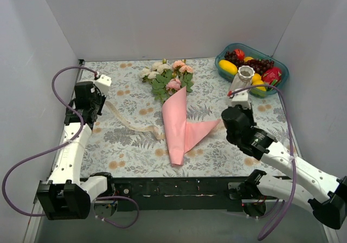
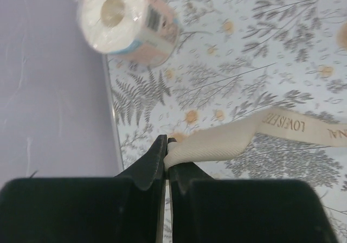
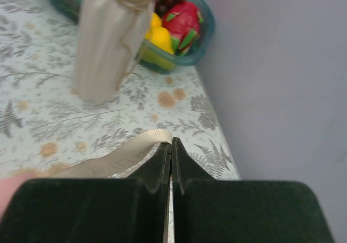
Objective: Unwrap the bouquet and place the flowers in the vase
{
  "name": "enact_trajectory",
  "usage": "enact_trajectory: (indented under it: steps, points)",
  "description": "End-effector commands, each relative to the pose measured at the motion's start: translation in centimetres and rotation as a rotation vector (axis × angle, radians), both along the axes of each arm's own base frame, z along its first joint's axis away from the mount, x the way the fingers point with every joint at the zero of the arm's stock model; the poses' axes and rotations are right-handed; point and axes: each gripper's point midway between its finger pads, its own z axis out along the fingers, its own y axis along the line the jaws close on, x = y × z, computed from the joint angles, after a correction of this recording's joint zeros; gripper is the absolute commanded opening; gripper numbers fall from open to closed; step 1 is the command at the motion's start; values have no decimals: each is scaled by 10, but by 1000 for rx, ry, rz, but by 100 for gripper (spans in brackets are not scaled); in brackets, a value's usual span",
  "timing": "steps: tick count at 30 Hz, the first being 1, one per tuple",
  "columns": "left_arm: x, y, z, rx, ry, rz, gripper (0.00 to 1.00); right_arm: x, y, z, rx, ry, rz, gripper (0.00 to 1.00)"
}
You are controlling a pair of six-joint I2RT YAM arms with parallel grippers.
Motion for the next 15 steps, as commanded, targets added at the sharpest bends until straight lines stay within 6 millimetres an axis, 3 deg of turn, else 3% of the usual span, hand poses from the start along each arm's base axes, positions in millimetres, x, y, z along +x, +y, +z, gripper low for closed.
enact_trajectory:
  steps: [1, 2, 4, 5, 7, 8, 9, 12, 13, 15]
  points:
    - [-13, 50, 19, 47, -34, 147, 0, -10, -59, 30, 77, -92, -209, 1]
    - [-15, 56, 19, 54, -34, 164, 0, -9, -64, 29, 66, -86, -219, 1]
    - [-22, 63, 11, 59, -6, 183, 0, -10, -78, 26, 44, -65, -255, 21]
    - [-24, 62, 8, 57, 10, 180, 28, -8, -77, 23, 51, -49, -238, 39]
    - [-29, 55, 1, 32, 52, 153, 75, -7, -81, 17, 30, -14, -248, 55]
    - [-29, 54, 3, 23, 52, 149, 92, -7, -82, 15, 22, 3, -247, 59]
    - [-28, 46, 6, -9, 51, 117, 98, -6, -82, 15, 22, 14, -248, 64]
    - [-25, 28, 29, -89, 52, 54, 98, -3, -78, 18, 30, 22, -238, 71]
    - [-24, 12, 50, -148, 35, -18, 98, -1, -77, 18, 29, 27, -235, 73]
    - [-20, -7, 62, -236, 53, -79, 98, 4, -69, 24, 66, 28, -203, 78]
